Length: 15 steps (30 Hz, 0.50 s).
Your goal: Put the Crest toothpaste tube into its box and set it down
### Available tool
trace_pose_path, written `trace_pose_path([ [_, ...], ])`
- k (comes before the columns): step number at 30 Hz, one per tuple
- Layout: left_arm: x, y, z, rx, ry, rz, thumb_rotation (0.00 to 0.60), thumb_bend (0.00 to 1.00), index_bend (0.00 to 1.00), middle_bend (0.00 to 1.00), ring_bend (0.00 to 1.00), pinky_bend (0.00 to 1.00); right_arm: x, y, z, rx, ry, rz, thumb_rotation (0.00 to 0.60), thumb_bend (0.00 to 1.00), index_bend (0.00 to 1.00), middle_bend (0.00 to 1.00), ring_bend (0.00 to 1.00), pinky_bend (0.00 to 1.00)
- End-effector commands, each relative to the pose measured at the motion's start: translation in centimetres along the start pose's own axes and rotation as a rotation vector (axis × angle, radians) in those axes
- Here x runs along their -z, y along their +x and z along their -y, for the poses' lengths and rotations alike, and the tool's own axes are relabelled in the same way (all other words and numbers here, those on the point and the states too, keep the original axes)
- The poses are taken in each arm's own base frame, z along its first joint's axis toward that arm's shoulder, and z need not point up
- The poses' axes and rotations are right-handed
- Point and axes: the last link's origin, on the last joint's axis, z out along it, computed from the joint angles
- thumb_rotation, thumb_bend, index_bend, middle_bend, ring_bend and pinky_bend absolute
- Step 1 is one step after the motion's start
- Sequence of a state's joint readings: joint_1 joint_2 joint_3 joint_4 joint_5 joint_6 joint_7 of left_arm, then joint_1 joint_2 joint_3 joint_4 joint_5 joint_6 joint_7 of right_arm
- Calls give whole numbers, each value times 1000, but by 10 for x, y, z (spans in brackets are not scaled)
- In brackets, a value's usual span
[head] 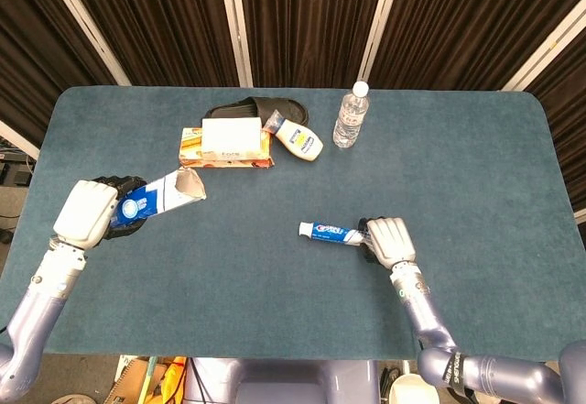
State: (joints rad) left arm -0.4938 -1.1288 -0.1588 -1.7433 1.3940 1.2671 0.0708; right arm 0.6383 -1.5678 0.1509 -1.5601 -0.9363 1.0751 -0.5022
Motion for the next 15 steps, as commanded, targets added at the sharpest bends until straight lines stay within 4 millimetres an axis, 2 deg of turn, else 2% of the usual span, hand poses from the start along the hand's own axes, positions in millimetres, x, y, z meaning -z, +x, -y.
trace_pose_path([
  [1, 0, -1, 1, 2, 5, 2, 600, 392, 437, 550, 519, 562, 7, 10, -2, -14, 20, -32, 600, 594, 1000, 868, 785, 877],
  [7, -5, -6, 2, 18, 10, 6, 600, 392, 438, 550, 519, 562, 17, 44, -13, -4, 79, -132, 600, 594, 1000, 868, 784, 877],
  [15, -28, -12, -5, 90, -7, -12, 600, 392, 438, 553, 520, 562, 29, 98, -43, 26, 97, -299, 600, 594, 1000, 870, 785, 877],
])
